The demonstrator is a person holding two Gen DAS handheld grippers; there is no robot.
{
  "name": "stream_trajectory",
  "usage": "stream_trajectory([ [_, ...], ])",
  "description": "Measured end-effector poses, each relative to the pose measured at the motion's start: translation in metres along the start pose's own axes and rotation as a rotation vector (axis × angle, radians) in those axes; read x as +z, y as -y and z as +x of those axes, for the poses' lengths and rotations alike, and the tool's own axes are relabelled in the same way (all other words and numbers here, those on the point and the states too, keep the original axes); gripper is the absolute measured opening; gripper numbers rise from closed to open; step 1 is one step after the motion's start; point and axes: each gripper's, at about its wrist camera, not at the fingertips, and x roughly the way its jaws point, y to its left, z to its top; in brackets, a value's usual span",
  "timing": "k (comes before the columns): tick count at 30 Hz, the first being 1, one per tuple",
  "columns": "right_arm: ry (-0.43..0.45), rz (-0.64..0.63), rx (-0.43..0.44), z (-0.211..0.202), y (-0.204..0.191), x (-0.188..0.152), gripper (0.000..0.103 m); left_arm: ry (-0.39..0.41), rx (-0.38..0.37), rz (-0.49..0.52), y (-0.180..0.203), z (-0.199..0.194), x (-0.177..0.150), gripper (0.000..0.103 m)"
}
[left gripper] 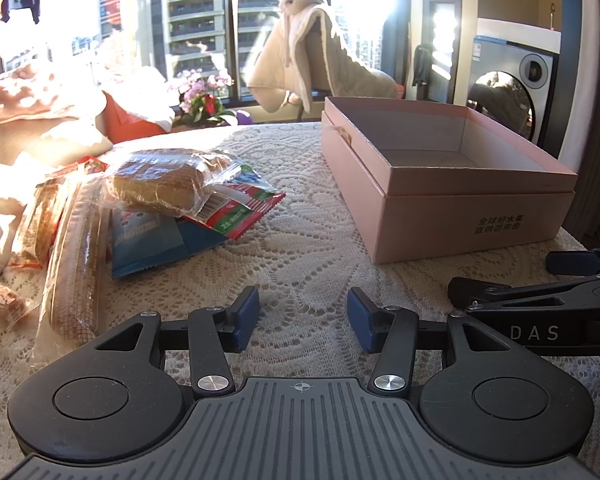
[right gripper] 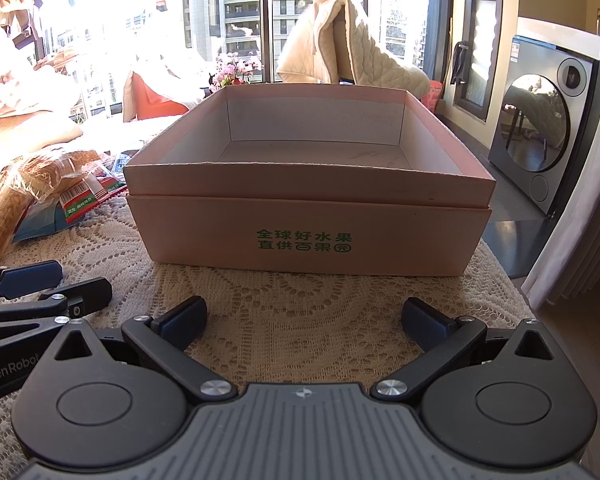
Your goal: Organize snacks
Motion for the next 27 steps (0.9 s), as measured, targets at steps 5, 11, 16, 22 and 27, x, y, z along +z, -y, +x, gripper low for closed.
stream_trajectory([
  [5,-0.001,0.0,-0.002,0.0021,-0.0004,-0.0008,0.103,-0.001,0.0,-0.001,-0.0001,-0.0003,0.0001,0.055],
  [11,0.0,0.0,-0.002,-0.0009,0.0004,-0.0013,0.103,0.0,-0.003,-0.003,-0.0004,0.0,0.0003,0.055],
  [16,0.0,0.0,-0.002,-0.0007,0.0004,-0.0011,0.103,0.0,-0.003,-0.004,-0.0003,0.0,0.0004,0.055],
  [22,0.0,0.0,-0.002,-0.0007,0.0003,-0.0012,0.103,0.0,-0.003,-0.003,-0.0008,0.0,0.0002,0.055],
  [27,0.0,0.0,-0.002,-0.0006,0.0001,-0.0013,0.103,0.0,-0.003,-0.003,-0.0009,0.0,0.0002,0.055],
])
